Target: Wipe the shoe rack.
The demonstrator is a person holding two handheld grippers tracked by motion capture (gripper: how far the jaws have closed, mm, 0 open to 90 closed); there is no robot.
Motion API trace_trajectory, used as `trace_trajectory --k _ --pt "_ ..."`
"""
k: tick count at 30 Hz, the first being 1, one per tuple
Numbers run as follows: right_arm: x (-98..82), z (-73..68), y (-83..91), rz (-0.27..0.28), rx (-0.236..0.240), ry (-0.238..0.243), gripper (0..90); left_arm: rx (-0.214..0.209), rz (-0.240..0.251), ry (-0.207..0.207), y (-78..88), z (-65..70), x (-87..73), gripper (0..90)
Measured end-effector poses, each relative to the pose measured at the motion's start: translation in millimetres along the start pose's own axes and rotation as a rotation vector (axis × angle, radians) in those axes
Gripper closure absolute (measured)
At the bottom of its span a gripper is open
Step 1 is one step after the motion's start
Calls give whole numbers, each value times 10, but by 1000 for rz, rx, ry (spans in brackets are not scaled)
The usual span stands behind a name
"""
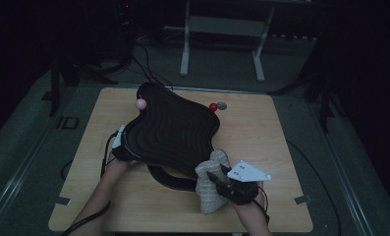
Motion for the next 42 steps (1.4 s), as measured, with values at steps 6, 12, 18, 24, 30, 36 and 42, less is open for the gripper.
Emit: trace_trajectory --k 6,12,18,24,30,36,42 --pt "15 214 -14 -8 -53 -3 655 -29 -1 -4 86 70 -26 748" --pt "32 452 -54 -15 -99 -22 675 -66 -19 -24 175 181 -38 748" --pt "56 671 -113 -20 -125 -29 690 -112 -17 -41 266 317 -61 750" --pt "76 841 -187 -19 -129 -42 693 -153 -22 -64 344 442 -80 752" --pt "98 944 -258 -27 -132 -57 699 -158 -22 -62 405 553 -100 752" --pt "113 943 -272 -35 -139 -51 700 -124 -23 -7 490 598 -22 664" --pt "114 941 -269 -36 -139 -52 700 -75 20 -22 638 678 253 553"
Point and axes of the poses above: each handheld gripper's, and its own axes: y roughly backward along the jaws, x roughly out of its top, z roughly to its right, the point moved 3 cm from there along -y, roughly forward along the jaws, and after that the axes turned 1 degree about -x, right-handed, at the moved point
